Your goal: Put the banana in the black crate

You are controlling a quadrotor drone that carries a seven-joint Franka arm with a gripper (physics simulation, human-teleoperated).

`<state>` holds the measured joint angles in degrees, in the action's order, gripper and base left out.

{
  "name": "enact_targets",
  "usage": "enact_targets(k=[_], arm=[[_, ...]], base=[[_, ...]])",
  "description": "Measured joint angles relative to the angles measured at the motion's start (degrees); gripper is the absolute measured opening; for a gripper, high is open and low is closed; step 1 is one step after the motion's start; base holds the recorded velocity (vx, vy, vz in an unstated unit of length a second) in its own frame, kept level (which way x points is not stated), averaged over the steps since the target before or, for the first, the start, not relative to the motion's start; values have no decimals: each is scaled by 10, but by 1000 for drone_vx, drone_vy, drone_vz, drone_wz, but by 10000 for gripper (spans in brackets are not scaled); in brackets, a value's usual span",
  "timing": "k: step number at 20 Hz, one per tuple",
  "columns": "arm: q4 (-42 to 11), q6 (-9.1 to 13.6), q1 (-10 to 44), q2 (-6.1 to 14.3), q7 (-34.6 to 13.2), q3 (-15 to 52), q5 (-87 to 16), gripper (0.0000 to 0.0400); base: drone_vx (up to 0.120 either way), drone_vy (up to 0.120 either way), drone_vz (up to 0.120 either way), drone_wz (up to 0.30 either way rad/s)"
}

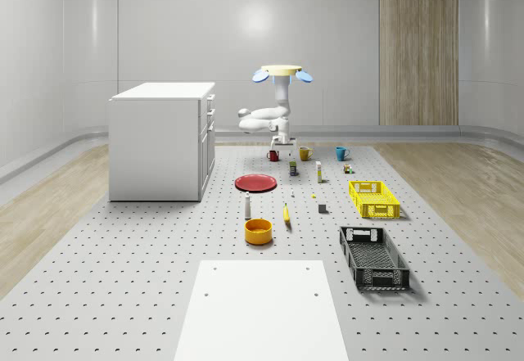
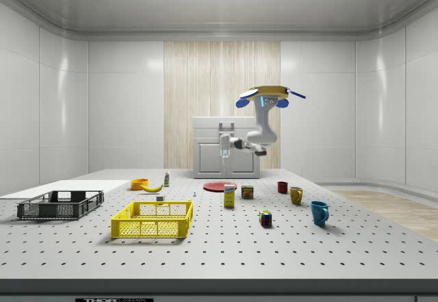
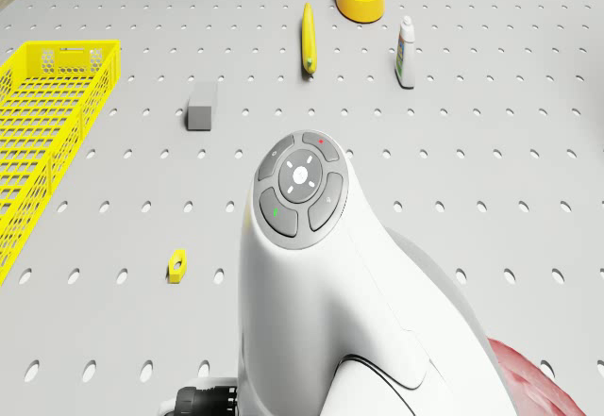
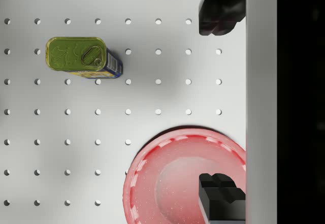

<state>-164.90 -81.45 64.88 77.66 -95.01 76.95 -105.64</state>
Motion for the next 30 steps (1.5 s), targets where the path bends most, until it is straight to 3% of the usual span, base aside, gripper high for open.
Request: enact_targets(k=[8,13,19,24,30], arm=[[1,-13,4,14,-3,3,6,400],[1,-21,6,22,-5,4,10,400],[2,-29,8,31,-7,6,14,400],[2,-36,9,39,-8,7,17,400],[2,-43,11,47,-10,9,20,400]], base=[[120,0,-80,0],[120,0,0,0],[120,0,-113,0],[120,-80,0,0],[120,0,-47,0]])
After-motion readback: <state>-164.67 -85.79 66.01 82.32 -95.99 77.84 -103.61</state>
